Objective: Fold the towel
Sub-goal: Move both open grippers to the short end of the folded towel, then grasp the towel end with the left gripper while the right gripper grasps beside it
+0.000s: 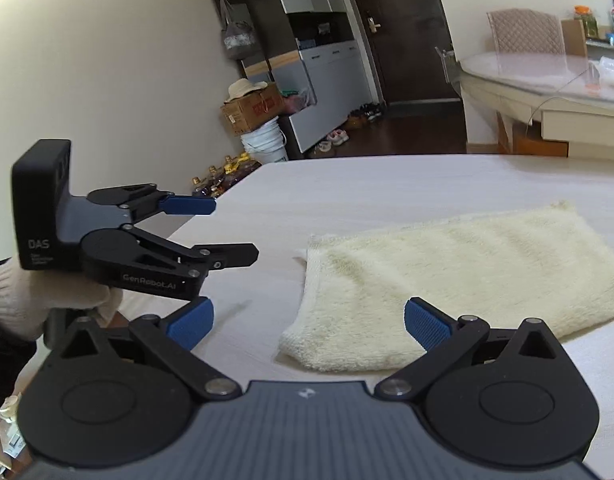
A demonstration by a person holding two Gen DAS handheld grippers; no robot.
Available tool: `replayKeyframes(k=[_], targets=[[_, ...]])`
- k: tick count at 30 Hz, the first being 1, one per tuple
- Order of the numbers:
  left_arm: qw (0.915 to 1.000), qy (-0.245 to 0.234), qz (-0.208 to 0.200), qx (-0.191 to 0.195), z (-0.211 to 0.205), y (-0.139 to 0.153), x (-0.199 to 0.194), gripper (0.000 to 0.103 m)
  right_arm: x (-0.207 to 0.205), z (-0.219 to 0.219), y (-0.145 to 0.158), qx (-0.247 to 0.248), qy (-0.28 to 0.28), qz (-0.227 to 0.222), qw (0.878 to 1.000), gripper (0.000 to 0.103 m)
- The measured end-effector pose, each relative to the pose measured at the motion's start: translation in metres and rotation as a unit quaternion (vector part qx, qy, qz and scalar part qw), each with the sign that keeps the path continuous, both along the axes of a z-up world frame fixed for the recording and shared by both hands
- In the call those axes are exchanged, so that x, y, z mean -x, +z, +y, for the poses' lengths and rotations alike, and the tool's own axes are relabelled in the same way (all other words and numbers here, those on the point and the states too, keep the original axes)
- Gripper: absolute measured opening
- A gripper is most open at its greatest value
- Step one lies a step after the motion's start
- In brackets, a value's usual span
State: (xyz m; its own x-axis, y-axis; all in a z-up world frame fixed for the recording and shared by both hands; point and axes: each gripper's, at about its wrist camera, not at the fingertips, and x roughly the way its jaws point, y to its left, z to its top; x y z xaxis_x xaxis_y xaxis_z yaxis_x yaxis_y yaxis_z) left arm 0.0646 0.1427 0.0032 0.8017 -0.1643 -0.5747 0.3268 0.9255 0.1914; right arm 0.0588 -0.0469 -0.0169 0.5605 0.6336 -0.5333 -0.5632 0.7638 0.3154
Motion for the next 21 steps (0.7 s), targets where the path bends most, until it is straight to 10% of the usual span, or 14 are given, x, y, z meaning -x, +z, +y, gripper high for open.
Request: replayKeyframes(k=[4,10,21], targets=[[1.0,0.004,0.002,0.001,0.005,-0.002,0.001,0.093,0.011,0.027,-0.003,0.1,0.02,-0.056,0.993,0.102],[0.9999,0.01,0.0,0.005,0.009,-0.003,0.004,0.093,0.028,0.066,-0.019,0.23,0.054,-0.137,0.962,0.074],[1.0,-0.004,-0.001,-0.003,0.009,-0.006,0.001,0.093,0.021,0.073,-0.02,0.276,0.085,-0.14,0.947,0.056]])
